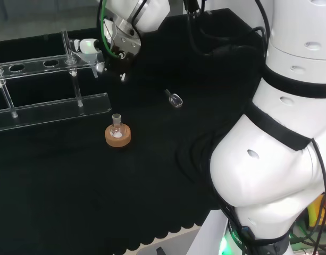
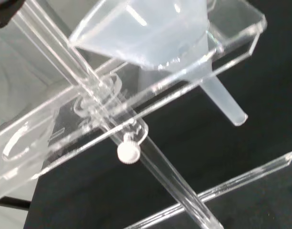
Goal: Put the funnel back on the funnel stand.
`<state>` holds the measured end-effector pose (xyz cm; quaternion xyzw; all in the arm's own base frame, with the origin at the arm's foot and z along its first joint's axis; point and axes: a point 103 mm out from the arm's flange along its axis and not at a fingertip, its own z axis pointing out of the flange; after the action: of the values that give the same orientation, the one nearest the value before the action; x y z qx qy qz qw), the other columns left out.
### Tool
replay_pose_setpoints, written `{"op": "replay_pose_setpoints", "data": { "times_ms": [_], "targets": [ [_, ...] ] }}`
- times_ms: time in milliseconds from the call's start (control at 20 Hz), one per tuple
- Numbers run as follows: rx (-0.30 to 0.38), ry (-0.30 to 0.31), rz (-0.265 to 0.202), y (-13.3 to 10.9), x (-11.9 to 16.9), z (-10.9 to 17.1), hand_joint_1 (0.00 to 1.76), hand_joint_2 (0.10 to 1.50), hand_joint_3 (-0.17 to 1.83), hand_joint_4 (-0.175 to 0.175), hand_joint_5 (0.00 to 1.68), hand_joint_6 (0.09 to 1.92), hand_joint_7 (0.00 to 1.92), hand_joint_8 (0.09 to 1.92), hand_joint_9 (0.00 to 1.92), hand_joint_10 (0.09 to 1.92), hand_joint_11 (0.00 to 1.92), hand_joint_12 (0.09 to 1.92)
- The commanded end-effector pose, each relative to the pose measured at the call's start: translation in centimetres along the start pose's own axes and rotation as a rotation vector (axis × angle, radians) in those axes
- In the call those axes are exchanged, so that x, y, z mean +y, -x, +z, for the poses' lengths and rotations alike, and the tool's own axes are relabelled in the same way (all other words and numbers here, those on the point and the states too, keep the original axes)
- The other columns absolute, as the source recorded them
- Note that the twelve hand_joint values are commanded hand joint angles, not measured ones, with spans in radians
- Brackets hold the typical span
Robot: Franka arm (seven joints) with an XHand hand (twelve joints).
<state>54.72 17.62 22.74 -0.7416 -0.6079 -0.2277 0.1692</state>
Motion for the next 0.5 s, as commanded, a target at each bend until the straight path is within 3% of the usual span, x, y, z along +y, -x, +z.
{"op": "replay_pose_setpoints", "data": {
  "times_ms": [50, 500],
  "targets": [
    [-0.025, 0.024, -0.026, -0.3, 0.2, -2.0, 0.51, 0.60, 0.20, 0.011, 0.35, 0.09, 0.40, 0.57, 0.22, 0.84, 0.00, 1.18],
    [-0.061, 0.009, -0.084, -0.8, -0.2, -4.0, 0.51, 0.60, 0.19, 0.016, 0.35, 0.09, 0.41, 0.58, 0.23, 0.85, 0.00, 1.18]
  ]
}}
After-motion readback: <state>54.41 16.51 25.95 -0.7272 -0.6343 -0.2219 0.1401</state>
